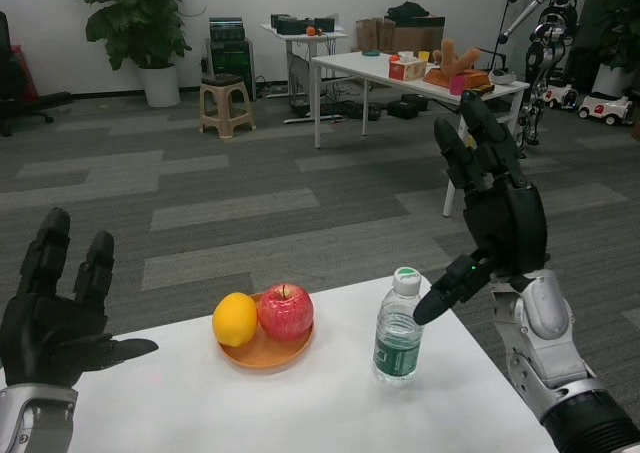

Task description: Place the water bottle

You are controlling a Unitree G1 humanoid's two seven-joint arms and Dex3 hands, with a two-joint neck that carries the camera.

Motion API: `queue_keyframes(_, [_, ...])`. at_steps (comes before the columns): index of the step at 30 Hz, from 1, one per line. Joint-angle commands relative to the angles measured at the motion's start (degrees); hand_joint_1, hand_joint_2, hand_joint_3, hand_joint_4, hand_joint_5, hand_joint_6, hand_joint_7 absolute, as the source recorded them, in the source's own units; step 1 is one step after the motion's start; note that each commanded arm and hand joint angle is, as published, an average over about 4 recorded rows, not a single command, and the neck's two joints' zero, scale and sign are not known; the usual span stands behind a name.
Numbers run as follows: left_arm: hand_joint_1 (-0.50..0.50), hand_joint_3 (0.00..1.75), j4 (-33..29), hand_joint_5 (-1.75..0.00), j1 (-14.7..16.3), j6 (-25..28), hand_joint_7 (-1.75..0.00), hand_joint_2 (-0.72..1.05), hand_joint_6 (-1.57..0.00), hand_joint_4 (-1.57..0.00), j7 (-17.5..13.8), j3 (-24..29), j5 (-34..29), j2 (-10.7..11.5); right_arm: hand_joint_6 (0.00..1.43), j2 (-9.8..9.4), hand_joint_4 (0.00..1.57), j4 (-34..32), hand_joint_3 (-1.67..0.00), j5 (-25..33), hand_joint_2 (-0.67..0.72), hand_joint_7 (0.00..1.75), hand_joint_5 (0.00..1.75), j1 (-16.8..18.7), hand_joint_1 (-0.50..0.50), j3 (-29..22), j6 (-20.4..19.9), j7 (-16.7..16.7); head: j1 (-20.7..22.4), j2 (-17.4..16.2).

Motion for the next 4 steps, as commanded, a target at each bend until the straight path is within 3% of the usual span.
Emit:
queue_keyframes(1, [-0.5,0.04,-0.7,-0.1,0.4,0.4,0.0,-0.02,0.0,0.0,0.1,0.5,0.4,0.3,0.0,0.4,0.0,-0.8,0.0,0.6,0.46,0.07,0.0,-1.7,-0.5,-0.1,-0.5,-0.3,0.2,0.1])
queue_keyframes(4, [-0.5,0.03,-0.7,-0.1,0.3,0.4,0.0,-0.02,0.0,0.0,0.2,0.6,0.4,0.3,0.0,0.4,0.0,-0.7,0.0,0.6,0.45,0.07,0.0,-1.8,-0.5,-0.1,-0.5,-0.3,0.3,0.2])
